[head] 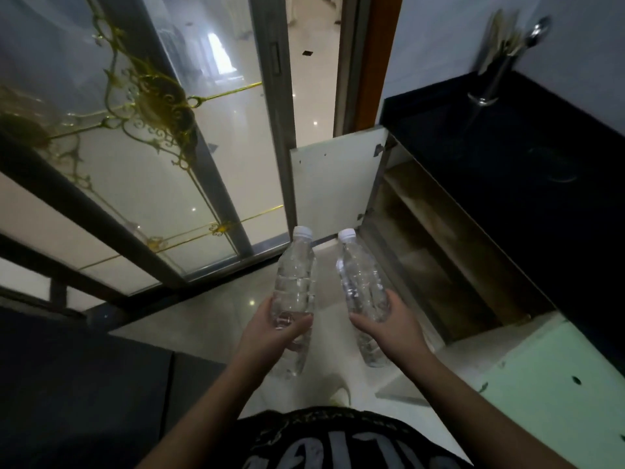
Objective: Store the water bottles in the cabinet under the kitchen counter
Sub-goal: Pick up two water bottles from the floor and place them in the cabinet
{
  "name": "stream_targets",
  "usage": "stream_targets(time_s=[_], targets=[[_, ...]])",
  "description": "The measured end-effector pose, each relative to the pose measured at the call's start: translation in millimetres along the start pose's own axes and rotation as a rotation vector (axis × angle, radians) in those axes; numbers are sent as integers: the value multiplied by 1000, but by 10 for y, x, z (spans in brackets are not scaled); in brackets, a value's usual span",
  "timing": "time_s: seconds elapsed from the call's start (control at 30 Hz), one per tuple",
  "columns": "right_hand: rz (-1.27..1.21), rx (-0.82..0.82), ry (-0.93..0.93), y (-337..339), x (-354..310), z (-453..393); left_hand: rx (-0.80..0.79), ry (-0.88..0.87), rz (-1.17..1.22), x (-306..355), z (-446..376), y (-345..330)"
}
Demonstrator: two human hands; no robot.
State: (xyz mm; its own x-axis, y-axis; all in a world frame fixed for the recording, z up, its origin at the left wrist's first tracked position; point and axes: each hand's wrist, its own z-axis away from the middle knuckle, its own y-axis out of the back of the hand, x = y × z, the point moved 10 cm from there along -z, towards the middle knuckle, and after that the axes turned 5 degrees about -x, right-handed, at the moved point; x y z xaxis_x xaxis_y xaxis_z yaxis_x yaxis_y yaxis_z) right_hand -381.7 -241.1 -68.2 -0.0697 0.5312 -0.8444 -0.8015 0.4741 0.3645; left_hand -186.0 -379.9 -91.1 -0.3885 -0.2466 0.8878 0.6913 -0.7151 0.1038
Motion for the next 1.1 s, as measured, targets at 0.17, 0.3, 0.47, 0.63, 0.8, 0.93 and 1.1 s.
stream_targets(time_s=[0.17,0.3,0.47,0.63,0.8,0.93,1.1], targets=[[-86,-1,-46,28,-136,-540,-89,33,90,256,-640,-95],[-115,30,-99,56,-183,-1023,-195,40,45,409,-1303,-103],[-174,129,-203,111,-165,-1583,-362,17,-73,636,-2174,-105],[-308,263,-327,193,-165,-1834,-566,97,-179,778,-2844,-149],[-465,423,-416,334,73,-1887,-715,83,-292,1038,-3326,-522],[-524,483,-453,485,235,-2097,-765,158,-286,1088,-3590,-917],[-560,593,-534,693,702,-2487,-790,112,-420,1125,-3965,-1428]])
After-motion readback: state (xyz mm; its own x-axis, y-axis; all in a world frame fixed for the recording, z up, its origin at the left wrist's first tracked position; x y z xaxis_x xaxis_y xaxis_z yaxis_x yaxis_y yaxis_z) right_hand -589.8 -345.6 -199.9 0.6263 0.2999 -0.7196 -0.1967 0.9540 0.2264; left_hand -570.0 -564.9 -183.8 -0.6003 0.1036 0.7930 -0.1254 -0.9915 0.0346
